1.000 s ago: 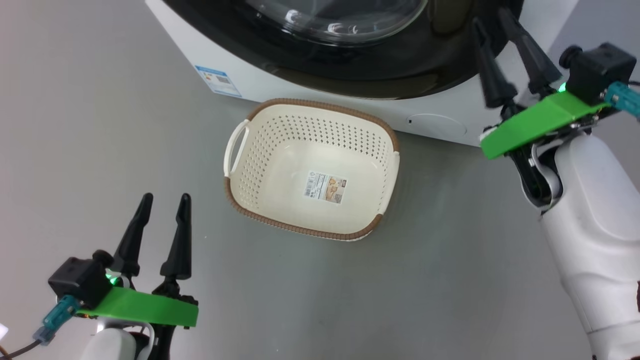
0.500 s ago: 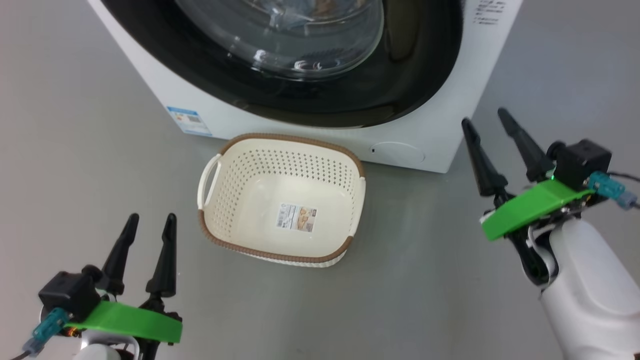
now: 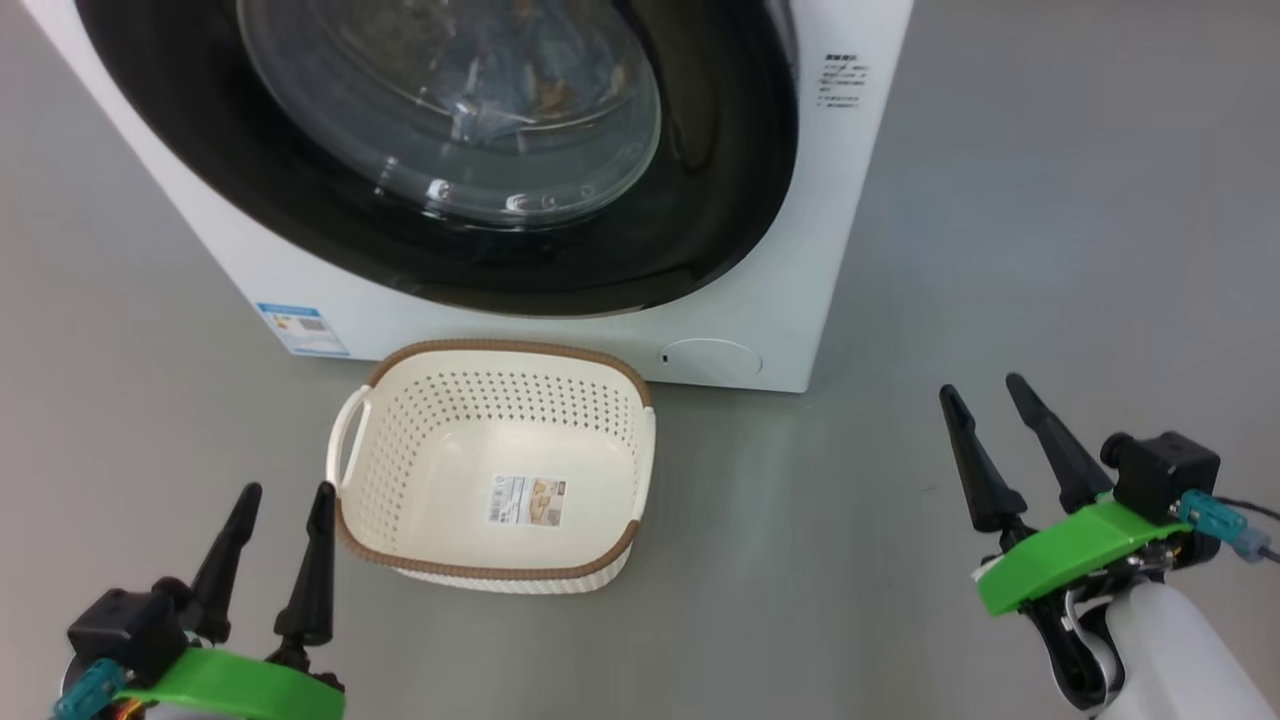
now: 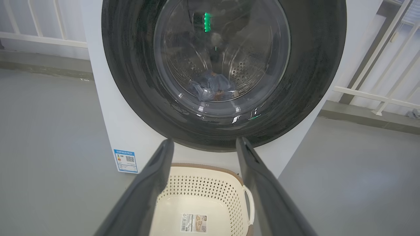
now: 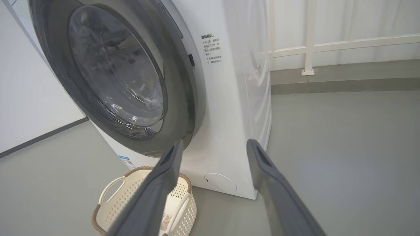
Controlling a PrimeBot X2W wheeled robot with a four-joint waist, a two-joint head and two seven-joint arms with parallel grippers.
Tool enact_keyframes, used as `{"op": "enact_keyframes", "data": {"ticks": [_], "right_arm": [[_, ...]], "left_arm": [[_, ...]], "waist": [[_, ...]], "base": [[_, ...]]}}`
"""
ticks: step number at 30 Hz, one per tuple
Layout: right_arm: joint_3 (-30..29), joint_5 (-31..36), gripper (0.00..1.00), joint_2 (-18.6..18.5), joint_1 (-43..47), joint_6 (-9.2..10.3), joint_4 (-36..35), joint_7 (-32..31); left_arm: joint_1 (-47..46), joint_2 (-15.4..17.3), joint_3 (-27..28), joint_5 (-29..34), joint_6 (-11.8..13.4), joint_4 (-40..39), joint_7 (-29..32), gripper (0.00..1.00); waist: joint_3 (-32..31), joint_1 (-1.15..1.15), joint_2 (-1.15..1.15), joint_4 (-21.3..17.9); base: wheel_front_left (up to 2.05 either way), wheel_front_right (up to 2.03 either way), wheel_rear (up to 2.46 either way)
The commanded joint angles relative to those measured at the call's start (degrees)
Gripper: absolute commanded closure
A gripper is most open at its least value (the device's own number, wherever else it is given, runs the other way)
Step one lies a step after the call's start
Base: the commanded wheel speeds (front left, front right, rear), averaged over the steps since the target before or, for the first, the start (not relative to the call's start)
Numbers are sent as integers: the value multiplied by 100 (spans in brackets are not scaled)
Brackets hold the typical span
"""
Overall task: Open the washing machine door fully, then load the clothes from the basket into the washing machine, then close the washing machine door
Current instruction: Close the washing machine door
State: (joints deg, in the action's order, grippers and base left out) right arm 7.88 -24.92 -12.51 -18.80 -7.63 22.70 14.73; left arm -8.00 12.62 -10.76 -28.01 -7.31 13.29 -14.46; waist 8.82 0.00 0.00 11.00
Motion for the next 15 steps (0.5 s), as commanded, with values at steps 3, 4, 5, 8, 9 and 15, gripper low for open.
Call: {"op": "enact_keyframes", "data": {"ticks": [3, 4, 5, 8, 9, 15], "right_arm": [[12, -24, 0, 34, 245, 14, -185, 27], [-7, -19, 0, 38, 306, 14, -197, 27], [-32, -12, 0, 38, 364, 14, -212, 27], [-96, -8, 0, 29, 506, 14, -247, 27], [-112, -7, 0, 24, 547, 14, -256, 27], [-242, 3, 0, -2, 748, 14, -309, 27]], "left_arm": [[38, 206, 242, -71, -18, -52, -54, 0], [68, 215, 250, -83, -18, -41, -54, 0], [95, 222, 259, -93, -18, -37, -54, 0], [162, 249, 288, -121, -18, -28, -54, 0], [181, 255, 312, -123, -18, -29, -54, 0], [274, 280, 465, -114, -18, -33, -54, 0]], "waist": [[-191, 0, 0, -246], [-215, 0, 0, -290], [-232, 0, 0, -332], [-263, 0, 0, -455], [-270, 0, 0, -498], [-323, 0, 0, -745]], "base": [[0, 0, 0], [0, 0, 0], [0, 0, 0], [0, 0, 0], [0, 0, 0], [0, 0, 0]]}}
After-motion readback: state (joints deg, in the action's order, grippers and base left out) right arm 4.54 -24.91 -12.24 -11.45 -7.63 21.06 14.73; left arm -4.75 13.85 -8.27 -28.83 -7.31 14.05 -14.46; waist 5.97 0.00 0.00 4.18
